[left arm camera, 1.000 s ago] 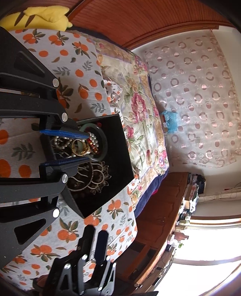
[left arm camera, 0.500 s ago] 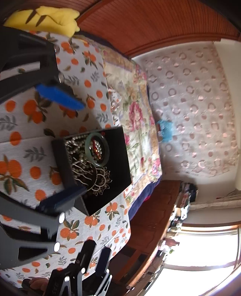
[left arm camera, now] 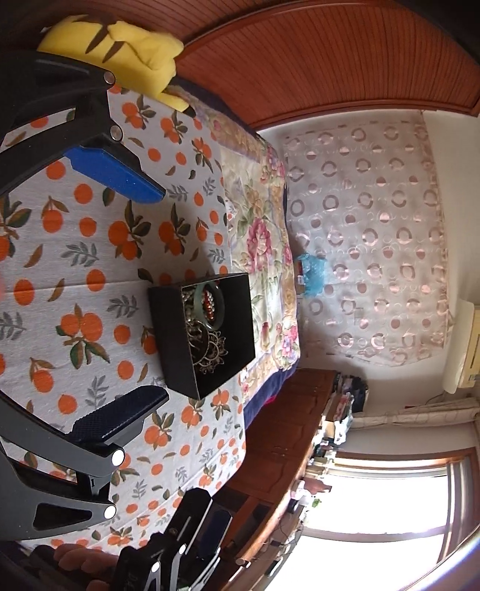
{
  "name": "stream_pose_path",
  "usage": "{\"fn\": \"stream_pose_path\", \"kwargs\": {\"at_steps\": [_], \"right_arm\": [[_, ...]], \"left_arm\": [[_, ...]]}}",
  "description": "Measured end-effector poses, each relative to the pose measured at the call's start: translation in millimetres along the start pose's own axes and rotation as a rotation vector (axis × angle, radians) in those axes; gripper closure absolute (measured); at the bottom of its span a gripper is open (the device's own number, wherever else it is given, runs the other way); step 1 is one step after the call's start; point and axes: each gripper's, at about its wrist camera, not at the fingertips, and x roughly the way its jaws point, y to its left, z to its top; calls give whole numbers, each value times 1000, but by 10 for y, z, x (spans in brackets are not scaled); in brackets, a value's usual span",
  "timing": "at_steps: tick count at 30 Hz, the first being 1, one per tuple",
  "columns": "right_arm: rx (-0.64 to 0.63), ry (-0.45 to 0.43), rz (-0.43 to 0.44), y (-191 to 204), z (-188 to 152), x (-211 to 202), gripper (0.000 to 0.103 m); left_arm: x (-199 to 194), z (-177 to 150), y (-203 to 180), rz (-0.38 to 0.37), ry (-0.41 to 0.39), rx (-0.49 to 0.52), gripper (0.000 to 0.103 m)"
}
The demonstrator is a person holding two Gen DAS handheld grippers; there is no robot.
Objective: Organize jewelry
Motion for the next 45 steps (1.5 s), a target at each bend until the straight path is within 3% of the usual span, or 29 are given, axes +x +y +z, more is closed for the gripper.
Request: {"fn": "stream_pose_path", "kwargs": {"at_steps": [12, 45], "right_arm": [[-14, -15, -23, 78, -46, -94, 16], [-7, -19, -32, 65, -58, -117, 16]], "left_arm": [[-201, -18, 5, 27, -47, -9, 8], [-211, -39, 24, 35, -50, -10, 8]]}}
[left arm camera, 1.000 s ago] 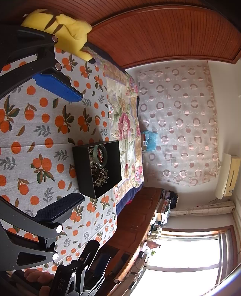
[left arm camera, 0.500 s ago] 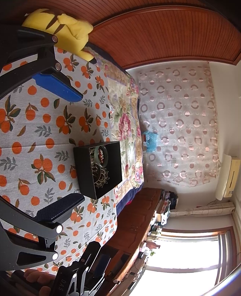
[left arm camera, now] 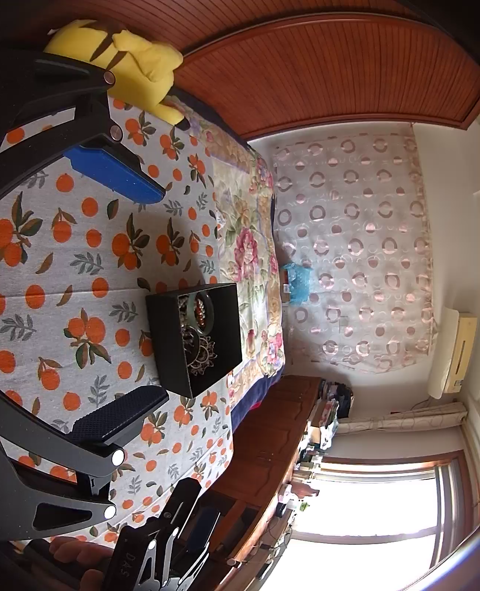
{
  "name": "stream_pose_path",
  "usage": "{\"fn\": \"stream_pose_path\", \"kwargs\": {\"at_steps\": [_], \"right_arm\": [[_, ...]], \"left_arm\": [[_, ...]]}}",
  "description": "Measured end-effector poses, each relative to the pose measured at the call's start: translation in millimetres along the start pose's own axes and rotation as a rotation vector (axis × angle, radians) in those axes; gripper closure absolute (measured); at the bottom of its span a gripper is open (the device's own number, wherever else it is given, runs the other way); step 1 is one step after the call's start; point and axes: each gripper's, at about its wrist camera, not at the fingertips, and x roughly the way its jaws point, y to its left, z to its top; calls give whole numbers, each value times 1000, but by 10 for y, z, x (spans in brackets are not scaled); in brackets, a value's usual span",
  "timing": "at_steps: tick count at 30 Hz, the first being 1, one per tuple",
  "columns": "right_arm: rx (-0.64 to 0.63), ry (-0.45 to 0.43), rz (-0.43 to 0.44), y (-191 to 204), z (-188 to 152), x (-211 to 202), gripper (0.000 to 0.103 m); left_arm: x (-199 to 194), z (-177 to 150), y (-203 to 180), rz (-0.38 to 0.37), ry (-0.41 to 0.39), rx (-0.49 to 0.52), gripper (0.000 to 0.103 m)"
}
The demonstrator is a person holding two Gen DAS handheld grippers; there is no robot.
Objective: Organize jewelry
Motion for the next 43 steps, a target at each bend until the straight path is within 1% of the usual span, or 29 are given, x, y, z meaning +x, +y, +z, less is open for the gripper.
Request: {"fn": "stream_pose_path", "kwargs": {"at_steps": [12, 25, 43], "right_arm": [[-1, 0, 0, -5, 1, -3, 16], [0, -1, 0, -9, 3, -6, 16], [1, -2, 1, -19, -2, -8, 16]], "left_arm": [[-11, -7, 3, -2, -2, -2, 8], [-126, 13, -6, 1, -23, 1, 8], [-136, 14, -9, -2, -24, 1, 8]]}}
